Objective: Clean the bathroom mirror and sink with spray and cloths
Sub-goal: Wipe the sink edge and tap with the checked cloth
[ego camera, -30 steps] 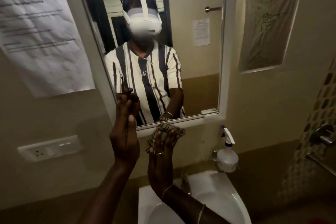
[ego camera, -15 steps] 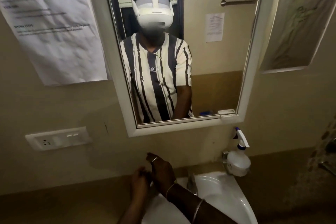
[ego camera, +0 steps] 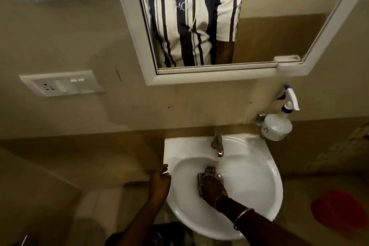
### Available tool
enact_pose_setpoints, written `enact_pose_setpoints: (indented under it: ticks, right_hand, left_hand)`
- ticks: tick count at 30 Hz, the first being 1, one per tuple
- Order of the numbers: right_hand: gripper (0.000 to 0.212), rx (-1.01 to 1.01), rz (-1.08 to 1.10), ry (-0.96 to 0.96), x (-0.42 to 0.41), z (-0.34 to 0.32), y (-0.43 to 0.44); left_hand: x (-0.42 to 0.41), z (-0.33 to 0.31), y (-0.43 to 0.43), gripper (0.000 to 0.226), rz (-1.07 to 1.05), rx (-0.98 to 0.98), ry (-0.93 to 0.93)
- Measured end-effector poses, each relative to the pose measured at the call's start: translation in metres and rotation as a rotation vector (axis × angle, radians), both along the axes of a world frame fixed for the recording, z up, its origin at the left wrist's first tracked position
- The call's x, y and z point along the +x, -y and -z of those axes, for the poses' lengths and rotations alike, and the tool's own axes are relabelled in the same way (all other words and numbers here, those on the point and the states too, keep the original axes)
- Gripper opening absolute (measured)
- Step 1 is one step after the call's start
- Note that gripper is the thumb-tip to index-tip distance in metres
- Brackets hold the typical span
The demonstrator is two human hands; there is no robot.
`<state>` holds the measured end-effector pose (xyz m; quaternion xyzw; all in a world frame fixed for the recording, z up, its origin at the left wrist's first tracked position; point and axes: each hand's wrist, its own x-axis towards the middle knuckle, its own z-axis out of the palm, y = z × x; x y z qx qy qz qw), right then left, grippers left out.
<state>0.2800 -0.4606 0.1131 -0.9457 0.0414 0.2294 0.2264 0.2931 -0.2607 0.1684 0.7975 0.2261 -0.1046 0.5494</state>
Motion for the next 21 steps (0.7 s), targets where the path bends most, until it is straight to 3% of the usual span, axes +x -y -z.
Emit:
enact_pose_setpoints:
  ticks: [4, 14, 18, 21]
  right_hand:
    - [0.053, -0.094, -0.005, -0.042, -0.015, 0.027, 0.005]
    - [0.056, -0.287, -0.24, -0.055, -0.013, 0.06, 0.019]
    - [0.077, -0.282, -0.234, -0.028, -0.003, 0.077, 0.02]
    - [0.059, -0.269, -0.377, 0.053, 0.005, 0.079, 0.025]
  left_hand:
    - [-0.018, 0.021, 0.014, 0.038, 0.073, -0.037, -0.065]
    - [-0.014, 0.068, 0.071, 0.049, 0.248, -0.043, -0.241]
    - [-0.013, 0.086, 0.079, 0.047, 0.304, -0.019, -0.298]
    - [-0.011, 0.097, 0.083, 0.041, 0.325, 0.004, -0.312]
